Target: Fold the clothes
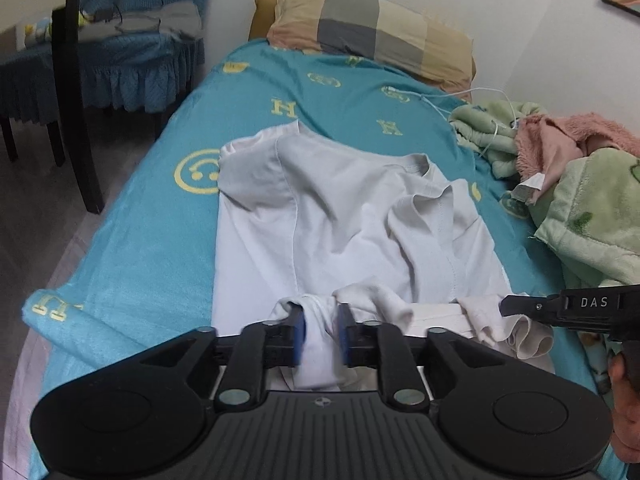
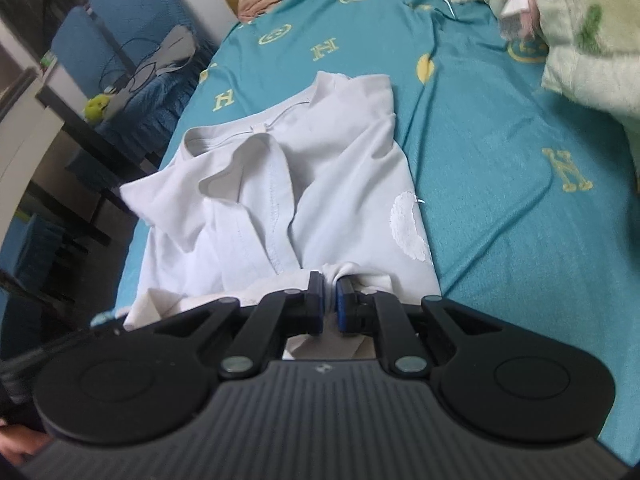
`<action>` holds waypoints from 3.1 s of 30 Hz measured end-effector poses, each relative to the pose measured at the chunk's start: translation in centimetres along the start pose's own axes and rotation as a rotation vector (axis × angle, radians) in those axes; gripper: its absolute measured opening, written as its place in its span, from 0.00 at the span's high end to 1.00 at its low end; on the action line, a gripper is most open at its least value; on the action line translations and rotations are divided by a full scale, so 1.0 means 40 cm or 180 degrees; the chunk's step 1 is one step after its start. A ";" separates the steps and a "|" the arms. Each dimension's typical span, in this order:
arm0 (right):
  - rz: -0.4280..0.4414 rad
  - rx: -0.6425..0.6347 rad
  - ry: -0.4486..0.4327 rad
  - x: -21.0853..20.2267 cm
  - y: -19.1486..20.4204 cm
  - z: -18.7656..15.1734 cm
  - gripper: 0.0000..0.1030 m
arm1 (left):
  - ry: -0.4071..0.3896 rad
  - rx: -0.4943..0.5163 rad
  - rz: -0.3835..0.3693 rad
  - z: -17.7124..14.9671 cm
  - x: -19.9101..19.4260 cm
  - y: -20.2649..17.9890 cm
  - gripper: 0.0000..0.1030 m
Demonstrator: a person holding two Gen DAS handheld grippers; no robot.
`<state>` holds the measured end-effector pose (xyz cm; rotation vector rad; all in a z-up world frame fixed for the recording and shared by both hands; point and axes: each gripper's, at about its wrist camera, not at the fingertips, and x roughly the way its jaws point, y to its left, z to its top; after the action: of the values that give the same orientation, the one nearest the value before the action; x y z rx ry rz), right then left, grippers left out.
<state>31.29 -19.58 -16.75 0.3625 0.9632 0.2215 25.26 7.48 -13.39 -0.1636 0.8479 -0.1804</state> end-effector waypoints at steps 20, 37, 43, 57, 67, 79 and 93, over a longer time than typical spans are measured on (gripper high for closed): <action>0.0049 -0.0598 -0.0929 -0.402 0.122 -0.198 0.31 | -0.0836 0.0452 0.0234 -0.166 -0.431 -0.130 0.00; 0.0011 -0.0559 -0.1151 -0.451 0.106 -0.258 0.31 | -0.0940 0.0491 0.0429 -0.224 -0.455 -0.135 0.00; 0.0009 -0.0569 -0.1184 -0.452 0.106 -0.260 0.31 | -0.0892 0.0470 0.0414 -0.224 -0.444 -0.131 0.00; 0.0060 -0.0340 -0.0871 -0.408 0.087 -0.262 0.31 | -0.0070 -0.0134 0.0378 -0.240 -0.340 -0.054 0.01; 0.0121 0.0341 -0.0529 -0.368 0.014 -0.259 0.31 | 0.0624 -0.1079 0.0061 -0.270 -0.258 0.039 0.05; 0.0828 0.1762 0.0141 -0.298 -0.106 -0.299 0.29 | 0.0721 -0.1966 -0.0201 -0.306 -0.200 0.114 0.15; 0.0384 0.2582 0.0469 -0.200 -0.120 -0.413 0.30 | 0.0520 -0.2471 -0.0241 -0.315 -0.201 0.142 0.46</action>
<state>13.25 -23.40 -21.15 1.1618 1.1516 -0.0479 11.05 13.88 -16.93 -0.9180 1.0426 0.0760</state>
